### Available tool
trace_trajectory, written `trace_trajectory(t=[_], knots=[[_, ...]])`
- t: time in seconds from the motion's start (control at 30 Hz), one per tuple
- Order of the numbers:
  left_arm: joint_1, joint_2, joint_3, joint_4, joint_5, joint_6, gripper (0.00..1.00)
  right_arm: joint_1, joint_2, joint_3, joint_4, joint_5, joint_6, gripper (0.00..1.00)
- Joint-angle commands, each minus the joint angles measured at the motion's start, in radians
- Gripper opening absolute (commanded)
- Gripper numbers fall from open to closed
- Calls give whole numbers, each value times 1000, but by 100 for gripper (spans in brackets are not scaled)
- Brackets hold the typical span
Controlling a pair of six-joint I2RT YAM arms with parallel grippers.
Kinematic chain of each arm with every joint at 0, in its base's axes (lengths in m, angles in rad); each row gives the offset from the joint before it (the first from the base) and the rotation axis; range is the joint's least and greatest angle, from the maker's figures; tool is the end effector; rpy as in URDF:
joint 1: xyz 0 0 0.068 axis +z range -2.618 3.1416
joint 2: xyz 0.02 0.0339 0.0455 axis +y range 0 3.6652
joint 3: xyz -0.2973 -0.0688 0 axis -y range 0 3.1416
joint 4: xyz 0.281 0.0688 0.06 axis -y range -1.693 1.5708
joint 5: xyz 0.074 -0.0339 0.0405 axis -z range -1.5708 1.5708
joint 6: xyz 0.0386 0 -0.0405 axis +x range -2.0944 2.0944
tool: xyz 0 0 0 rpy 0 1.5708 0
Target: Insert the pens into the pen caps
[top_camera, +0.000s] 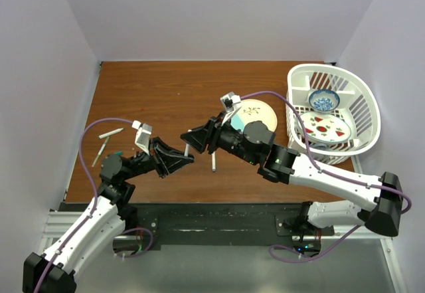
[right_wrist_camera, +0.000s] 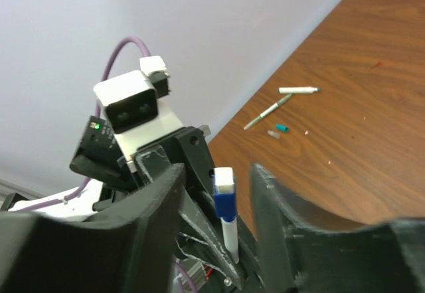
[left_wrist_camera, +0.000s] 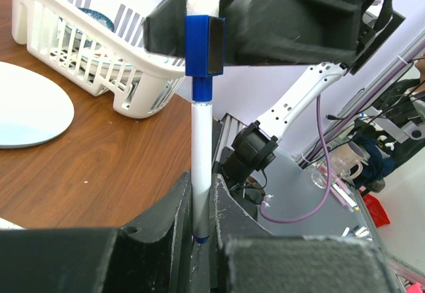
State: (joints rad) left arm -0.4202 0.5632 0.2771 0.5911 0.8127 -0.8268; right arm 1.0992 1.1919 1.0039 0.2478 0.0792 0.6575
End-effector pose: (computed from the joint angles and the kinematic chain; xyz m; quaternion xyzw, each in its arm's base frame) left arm 0.1265 -0.0872 0.2807 0.2024 0.5965 -0.6223 0.4648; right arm 0.1434 0.2744 0.4029 -0.1220 0.6748 0.5425 0.4853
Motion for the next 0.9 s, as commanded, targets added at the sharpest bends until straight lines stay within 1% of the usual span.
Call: trace_trajectory(t=[0.0,0.03,0.13,0.17,0.2,0.23,0.3,0.5,0.67,0.87], knots=[[4,3,20,67,10,5,0,-1,12,7,33,-19,-13,35],[3,3,22,68,8,5,0,1,12,1,36,-28,-9,24],[4,12,31,58,-23,9,0,-1,8,-27,39,-55,-6,12],[4,15,36,58,-36,8,0,1,8,-34,41,-64,-2,6],[4,24,39,58,-44,9,0,-1,6,-48,41,-76,2,2],[4,30,43,50,-53,11,0,-1,8,-53,38,-76,7,0],[4,55,66,32,-87,20,0,-1,15,-68,16,-119,20,0],[4,112,111,49,-141,41,0,-1,54,-117,16,-182,54,0],[4,161,171,26,-205,92,0,1,84,-180,90,-246,99,0],[4,211,230,19,-268,133,0,22,118,-225,119,-265,122,0]])
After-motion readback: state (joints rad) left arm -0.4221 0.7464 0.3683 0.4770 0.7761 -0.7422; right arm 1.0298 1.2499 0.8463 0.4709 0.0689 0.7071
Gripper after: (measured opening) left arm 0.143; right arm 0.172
